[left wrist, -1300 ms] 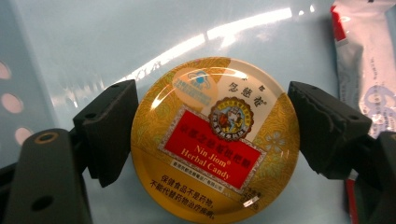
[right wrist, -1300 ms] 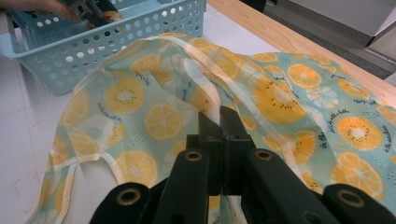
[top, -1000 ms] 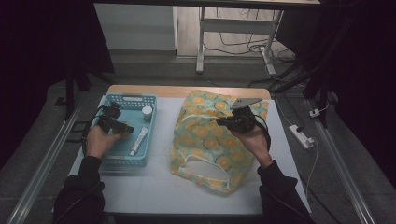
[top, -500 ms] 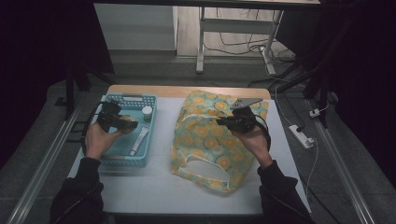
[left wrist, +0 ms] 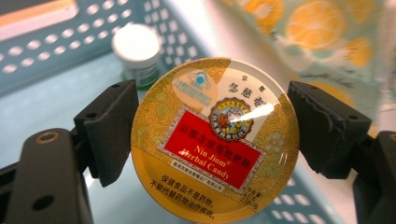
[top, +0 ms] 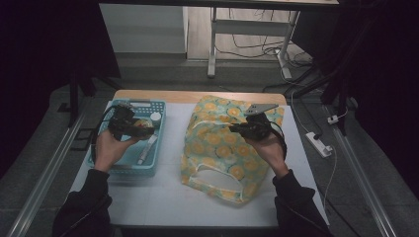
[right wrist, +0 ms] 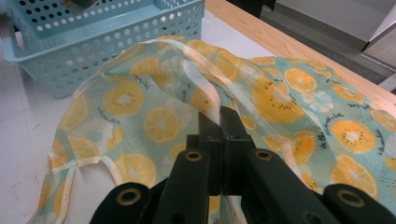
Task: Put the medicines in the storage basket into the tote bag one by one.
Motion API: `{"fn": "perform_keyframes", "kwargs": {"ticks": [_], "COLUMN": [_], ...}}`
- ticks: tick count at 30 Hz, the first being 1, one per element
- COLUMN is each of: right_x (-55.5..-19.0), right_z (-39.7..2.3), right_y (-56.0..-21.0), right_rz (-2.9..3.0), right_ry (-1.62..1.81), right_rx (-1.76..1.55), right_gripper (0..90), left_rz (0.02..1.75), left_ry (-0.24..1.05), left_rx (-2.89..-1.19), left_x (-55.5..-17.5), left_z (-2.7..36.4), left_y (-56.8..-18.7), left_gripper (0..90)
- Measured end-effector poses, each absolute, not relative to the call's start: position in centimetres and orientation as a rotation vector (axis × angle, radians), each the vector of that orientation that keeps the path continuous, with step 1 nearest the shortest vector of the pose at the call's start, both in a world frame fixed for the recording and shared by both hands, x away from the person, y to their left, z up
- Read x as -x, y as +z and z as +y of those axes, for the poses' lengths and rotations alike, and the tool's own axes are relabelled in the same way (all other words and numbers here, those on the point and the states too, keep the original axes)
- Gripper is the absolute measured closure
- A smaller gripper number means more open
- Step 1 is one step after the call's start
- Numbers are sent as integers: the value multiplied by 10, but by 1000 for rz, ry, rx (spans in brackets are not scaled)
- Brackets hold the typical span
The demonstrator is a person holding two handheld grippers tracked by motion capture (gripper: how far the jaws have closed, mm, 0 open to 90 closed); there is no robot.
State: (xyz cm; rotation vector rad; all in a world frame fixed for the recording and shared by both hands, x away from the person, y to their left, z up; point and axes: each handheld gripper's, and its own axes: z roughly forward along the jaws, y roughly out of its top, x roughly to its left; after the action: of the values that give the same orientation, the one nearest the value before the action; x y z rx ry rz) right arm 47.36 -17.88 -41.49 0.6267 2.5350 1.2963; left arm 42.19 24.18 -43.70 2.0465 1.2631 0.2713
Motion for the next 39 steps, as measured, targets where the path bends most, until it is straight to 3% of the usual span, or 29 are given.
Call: {"fn": "perform_keyframes", "kwargs": {"ticks": [39], "right_x": [-471], "right_z": [-181], "right_y": [-411], "right_rz": [2512], "right_ry": [1327], "right_rx": [-624], "right_gripper": [896], "left_rz": [849], "left_ry": [193], "left_rx": [-2164], "left_x": [-421], "left_z": [107], "left_y": [-417], "left_gripper": [207]}}
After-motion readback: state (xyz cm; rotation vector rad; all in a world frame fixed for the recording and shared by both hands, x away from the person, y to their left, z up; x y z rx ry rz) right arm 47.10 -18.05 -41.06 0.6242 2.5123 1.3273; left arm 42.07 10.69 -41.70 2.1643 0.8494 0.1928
